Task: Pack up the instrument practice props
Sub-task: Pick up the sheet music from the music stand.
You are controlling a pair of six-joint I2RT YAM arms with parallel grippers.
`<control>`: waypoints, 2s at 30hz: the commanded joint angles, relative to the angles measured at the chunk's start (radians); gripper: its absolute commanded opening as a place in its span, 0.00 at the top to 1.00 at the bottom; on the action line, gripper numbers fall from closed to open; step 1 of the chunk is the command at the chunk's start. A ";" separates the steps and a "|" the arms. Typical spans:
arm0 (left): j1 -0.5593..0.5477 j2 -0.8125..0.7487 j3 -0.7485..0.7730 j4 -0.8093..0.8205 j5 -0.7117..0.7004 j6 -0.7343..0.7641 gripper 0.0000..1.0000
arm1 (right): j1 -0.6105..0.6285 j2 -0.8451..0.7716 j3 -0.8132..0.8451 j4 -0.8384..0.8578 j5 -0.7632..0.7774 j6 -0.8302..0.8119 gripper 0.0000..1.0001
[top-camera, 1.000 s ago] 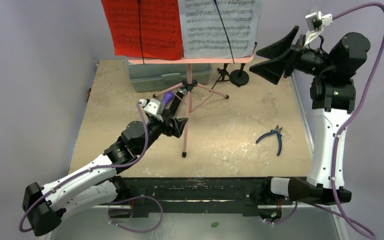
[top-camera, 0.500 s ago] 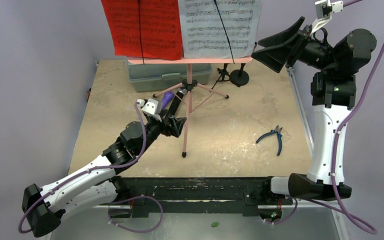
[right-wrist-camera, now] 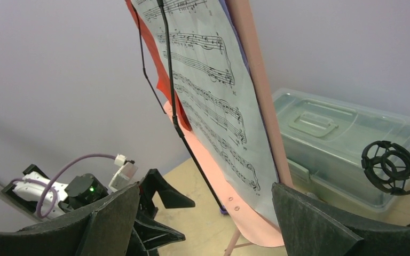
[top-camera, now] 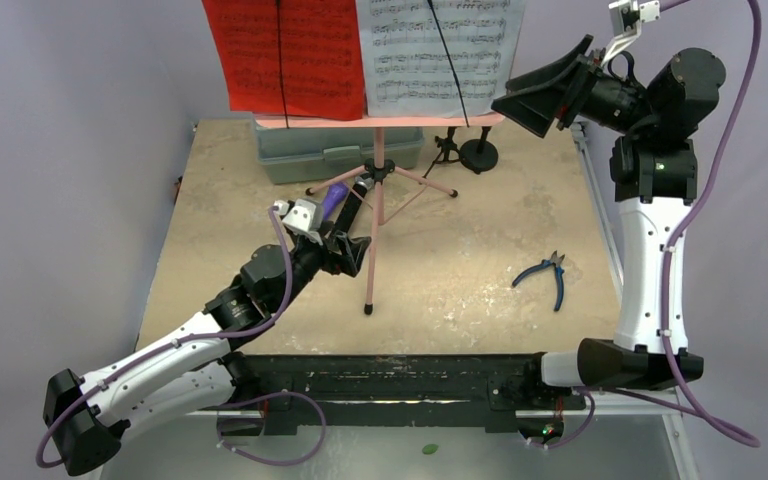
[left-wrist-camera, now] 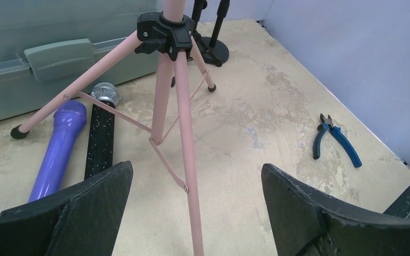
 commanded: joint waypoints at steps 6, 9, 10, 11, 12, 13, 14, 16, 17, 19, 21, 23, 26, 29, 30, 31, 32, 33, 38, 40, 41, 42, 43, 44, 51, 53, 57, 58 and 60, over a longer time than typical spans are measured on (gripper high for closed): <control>-0.002 -0.013 -0.003 0.016 -0.016 -0.008 0.10 | 0.006 -0.036 0.055 -0.142 0.096 -0.176 0.03; -0.001 -0.012 -0.002 0.016 -0.013 -0.009 0.10 | 0.006 -0.039 0.024 -0.120 0.082 -0.156 0.03; -0.001 -0.012 -0.003 0.016 -0.013 -0.010 0.10 | 0.006 -0.038 0.016 -0.113 0.077 -0.149 0.03; -0.001 -0.013 -0.003 0.014 -0.012 -0.010 0.10 | 0.007 -0.039 0.011 -0.109 0.074 -0.144 0.03; -0.001 -0.014 -0.003 0.014 -0.012 -0.010 0.10 | 0.008 -0.039 0.008 -0.103 0.067 -0.138 0.04; -0.002 -0.016 -0.003 0.014 -0.013 -0.010 0.10 | 0.009 -0.039 0.005 -0.095 0.060 -0.131 0.04; -0.001 -0.017 -0.005 0.013 -0.014 -0.010 0.10 | 0.011 -0.039 0.003 -0.086 0.051 -0.126 0.05; -0.001 -0.018 -0.005 0.014 -0.016 -0.011 0.10 | 0.019 -0.039 -0.003 -0.074 0.038 -0.114 0.06; -0.001 -0.017 -0.005 0.014 -0.016 -0.010 0.10 | 0.023 -0.039 -0.008 -0.064 0.031 -0.109 0.07; -0.001 -0.016 -0.005 0.014 -0.016 -0.009 0.10 | 0.032 -0.039 -0.016 -0.055 0.023 -0.104 0.08; -0.001 -0.016 -0.003 0.014 -0.016 -0.011 0.10 | 0.040 -0.041 -0.019 -0.045 0.004 -0.100 0.15; -0.001 -0.016 -0.003 0.013 -0.016 -0.011 0.10 | 0.047 -0.042 -0.015 -0.037 -0.008 -0.101 0.21; -0.002 -0.013 -0.002 0.014 -0.016 -0.012 0.10 | 0.050 -0.043 -0.004 -0.032 -0.022 -0.102 0.34; -0.001 -0.009 0.001 0.014 -0.014 -0.012 0.10 | 0.050 -0.040 0.003 -0.025 -0.027 -0.100 0.42; -0.001 -0.009 0.001 0.014 -0.014 -0.012 0.10 | 0.050 -0.038 0.007 -0.020 -0.030 -0.098 0.46; -0.001 -0.009 0.003 0.014 -0.013 -0.011 0.10 | 0.050 -0.035 0.013 -0.014 -0.034 -0.095 0.50; -0.001 -0.009 0.003 0.014 -0.014 -0.012 0.10 | 0.050 -0.032 0.020 -0.009 -0.037 -0.091 0.51; -0.001 -0.009 0.003 0.013 -0.013 -0.012 0.10 | 0.050 -0.029 0.027 -0.005 -0.043 -0.088 0.53; -0.001 -0.016 0.003 0.007 -0.017 -0.012 0.10 | 0.050 -0.018 0.066 0.003 -0.058 -0.086 0.55; -0.001 -0.018 0.003 0.005 -0.019 -0.011 0.10 | 0.050 -0.018 0.072 0.010 -0.066 -0.081 0.55; -0.002 -0.019 0.004 0.003 -0.020 -0.009 0.10 | 0.050 -0.019 0.075 0.012 -0.069 -0.077 0.55; -0.001 -0.019 0.004 0.003 -0.020 -0.009 0.09 | 0.049 -0.021 0.076 0.012 -0.070 -0.076 0.55; -0.002 -0.018 0.004 0.003 -0.020 -0.009 0.09 | 0.048 -0.022 0.076 0.012 -0.071 -0.076 0.55; -0.001 -0.018 0.004 0.003 -0.020 -0.008 0.09 | 0.048 -0.024 0.074 0.014 -0.072 -0.075 0.55; -0.002 -0.012 0.004 0.008 -0.017 -0.011 0.09 | 0.048 -0.014 0.061 0.015 -0.032 -0.064 0.51; -0.001 -0.010 0.004 0.008 -0.015 -0.012 0.09 | 0.049 0.007 0.069 0.013 -0.014 -0.063 0.50; -0.001 -0.015 0.006 0.001 -0.015 -0.015 0.09 | 0.061 0.041 0.095 0.023 -0.002 -0.059 0.50; -0.001 -0.017 0.007 0.000 -0.016 -0.016 0.09 | 0.066 0.047 0.103 0.023 0.001 -0.061 0.50; -0.001 -0.021 0.006 -0.006 -0.018 -0.017 0.09 | 0.076 0.058 0.124 0.015 0.009 -0.077 0.52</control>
